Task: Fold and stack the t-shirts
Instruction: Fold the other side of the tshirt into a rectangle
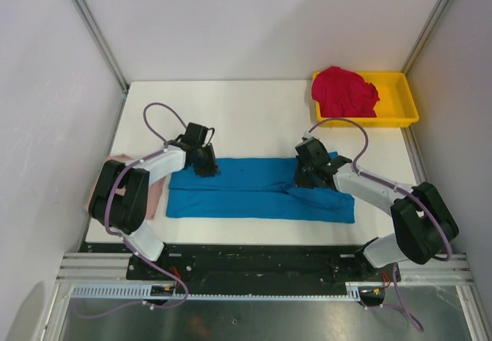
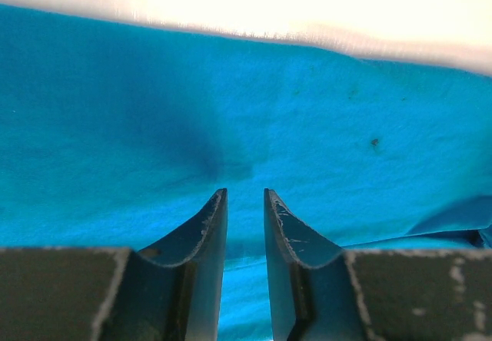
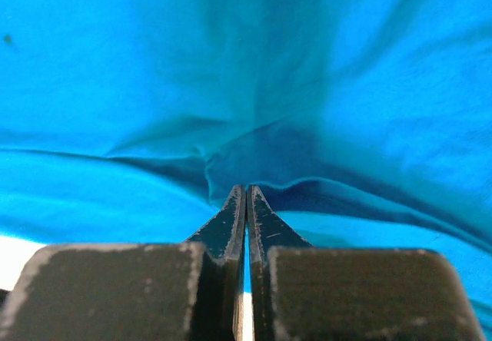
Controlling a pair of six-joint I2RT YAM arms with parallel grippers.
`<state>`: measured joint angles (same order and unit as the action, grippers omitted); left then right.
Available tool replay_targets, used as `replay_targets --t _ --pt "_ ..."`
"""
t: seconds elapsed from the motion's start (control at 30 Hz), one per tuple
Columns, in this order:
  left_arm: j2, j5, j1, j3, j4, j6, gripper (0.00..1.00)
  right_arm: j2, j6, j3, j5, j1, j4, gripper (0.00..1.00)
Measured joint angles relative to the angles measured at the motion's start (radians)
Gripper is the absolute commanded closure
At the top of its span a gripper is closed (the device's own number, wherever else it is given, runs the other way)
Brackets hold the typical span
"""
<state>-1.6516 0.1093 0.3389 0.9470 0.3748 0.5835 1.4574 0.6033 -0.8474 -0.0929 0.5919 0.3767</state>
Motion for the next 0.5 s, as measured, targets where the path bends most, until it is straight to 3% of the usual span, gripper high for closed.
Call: replay_targets --t 0.27,0.5 --pt "0.0 0.008 0.0 0.0 0.0 0.0 0.7 -0.097 0.071 0.059 0.013 0.06 0.023 0.96" --pt "0.0 0.028 0.0 0.0 0.0 -0.008 0.7 -0.134 0.11 0.128 0.049 0.09 0.02 0.67"
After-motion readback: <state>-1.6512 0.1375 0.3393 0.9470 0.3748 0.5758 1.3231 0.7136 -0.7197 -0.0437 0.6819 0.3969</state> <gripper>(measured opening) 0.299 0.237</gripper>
